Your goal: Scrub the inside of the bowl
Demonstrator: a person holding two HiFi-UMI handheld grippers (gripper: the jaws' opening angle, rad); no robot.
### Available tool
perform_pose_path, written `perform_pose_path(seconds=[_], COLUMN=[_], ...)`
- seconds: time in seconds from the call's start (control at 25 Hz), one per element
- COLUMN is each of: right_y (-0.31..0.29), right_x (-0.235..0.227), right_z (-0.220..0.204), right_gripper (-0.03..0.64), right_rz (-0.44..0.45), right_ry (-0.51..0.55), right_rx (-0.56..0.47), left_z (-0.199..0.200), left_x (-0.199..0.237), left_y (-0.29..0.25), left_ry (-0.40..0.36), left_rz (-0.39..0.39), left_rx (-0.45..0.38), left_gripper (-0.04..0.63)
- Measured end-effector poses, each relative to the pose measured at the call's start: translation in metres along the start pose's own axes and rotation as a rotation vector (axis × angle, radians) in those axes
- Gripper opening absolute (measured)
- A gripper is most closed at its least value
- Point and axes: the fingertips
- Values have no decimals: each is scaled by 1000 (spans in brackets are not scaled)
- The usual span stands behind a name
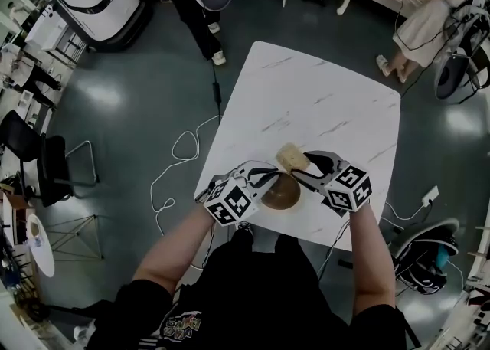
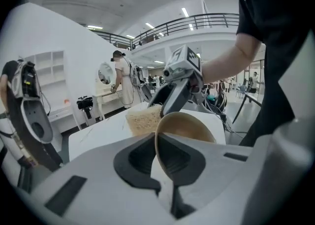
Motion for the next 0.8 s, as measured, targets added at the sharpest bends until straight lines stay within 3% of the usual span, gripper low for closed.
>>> perform_pose_path(seconds=[0.52,0.8], right_y=[7,0], right_x=[-9,-3], right_z=[-31,-54], right_gripper=[239,239], right_rz=[-55,-91], right_ry=[-55,-86], right_rx=[37,58], left_z=[-1,-2], left_x=[64,76], left_y=[23,25], left_ry=[492,555], left_rz=[137,181], left_rx=[-178,-189], left_gripper=[17,17])
Point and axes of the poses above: the fingertips, and each gripper's own axes: y backward along the fingers, x to its left, z out of its top, and after that the axes turned 8 degrees about y, right-handed
